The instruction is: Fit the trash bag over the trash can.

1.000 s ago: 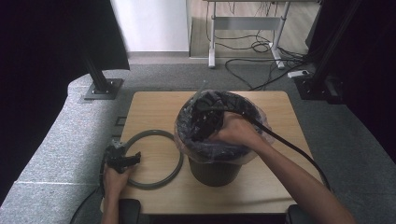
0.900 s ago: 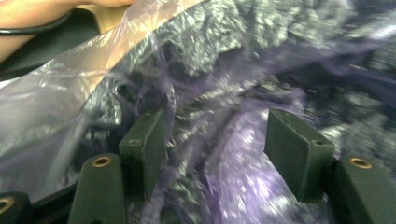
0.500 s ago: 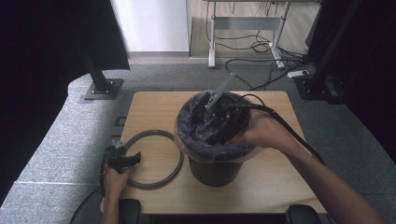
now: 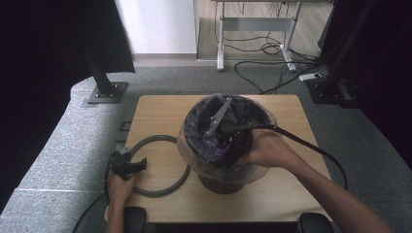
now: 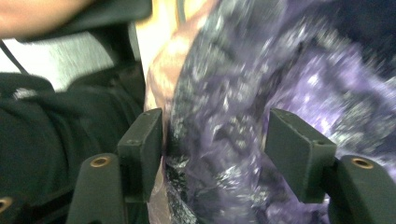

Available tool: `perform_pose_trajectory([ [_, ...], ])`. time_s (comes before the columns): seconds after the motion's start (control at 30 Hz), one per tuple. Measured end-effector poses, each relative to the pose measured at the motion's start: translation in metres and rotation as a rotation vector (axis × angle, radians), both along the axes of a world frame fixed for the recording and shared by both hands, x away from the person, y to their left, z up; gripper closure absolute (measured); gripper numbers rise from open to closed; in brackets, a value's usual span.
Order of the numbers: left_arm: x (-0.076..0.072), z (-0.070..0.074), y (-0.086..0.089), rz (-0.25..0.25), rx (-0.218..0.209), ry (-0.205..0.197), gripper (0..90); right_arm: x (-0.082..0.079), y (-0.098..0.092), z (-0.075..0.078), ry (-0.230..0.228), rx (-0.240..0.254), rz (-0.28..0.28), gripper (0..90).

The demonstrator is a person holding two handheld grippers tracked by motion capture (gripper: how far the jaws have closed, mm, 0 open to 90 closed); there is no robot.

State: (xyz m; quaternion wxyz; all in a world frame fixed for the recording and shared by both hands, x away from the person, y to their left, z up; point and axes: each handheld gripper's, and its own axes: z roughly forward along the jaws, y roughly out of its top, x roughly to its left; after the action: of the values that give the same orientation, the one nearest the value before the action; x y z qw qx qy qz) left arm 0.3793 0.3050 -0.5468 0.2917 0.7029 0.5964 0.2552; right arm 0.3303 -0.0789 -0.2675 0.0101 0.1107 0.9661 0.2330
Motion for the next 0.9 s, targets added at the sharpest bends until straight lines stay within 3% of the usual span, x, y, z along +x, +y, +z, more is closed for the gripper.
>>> perform_pose_trajectory([
  [0.17,0.000,0.000,0.000,-0.001,0.000,0.000,12.3,0.015,-0.008,0.019,-0.025,0.085,-0.038,31.0],
  [0.3,0.000,0.000,0.000,-0.001,0.000,0.000,12.3,0.037,-0.012,0.023,-0.059,0.113,-0.115,29.6],
  [0.47,0.000,0.000,0.000,-0.001,0.000,0.000,12.3,0.073,-0.013,0.019,-0.143,0.092,-0.244,30.1],
  [0.57,0.000,0.000,0.000,-0.003,0.000,0.000,12.3,0.093,-0.013,0.016,-0.194,0.078,-0.301,35.2],
  [0.67,0.000,0.000,0.000,-0.003,0.000,0.000,12.3,0.110,-0.011,0.009,-0.172,0.073,-0.334,44.1],
  [0.83,0.001,0.000,0.000,-0.006,0.000,0.000,12.3,0.127,-0.010,-0.014,-0.142,-0.052,-0.409,58.3],
  [0.9,0.001,0.000,0.000,-0.008,0.000,-0.001,12.3,0.133,-0.013,-0.023,-0.135,-0.077,-0.427,66.4],
])
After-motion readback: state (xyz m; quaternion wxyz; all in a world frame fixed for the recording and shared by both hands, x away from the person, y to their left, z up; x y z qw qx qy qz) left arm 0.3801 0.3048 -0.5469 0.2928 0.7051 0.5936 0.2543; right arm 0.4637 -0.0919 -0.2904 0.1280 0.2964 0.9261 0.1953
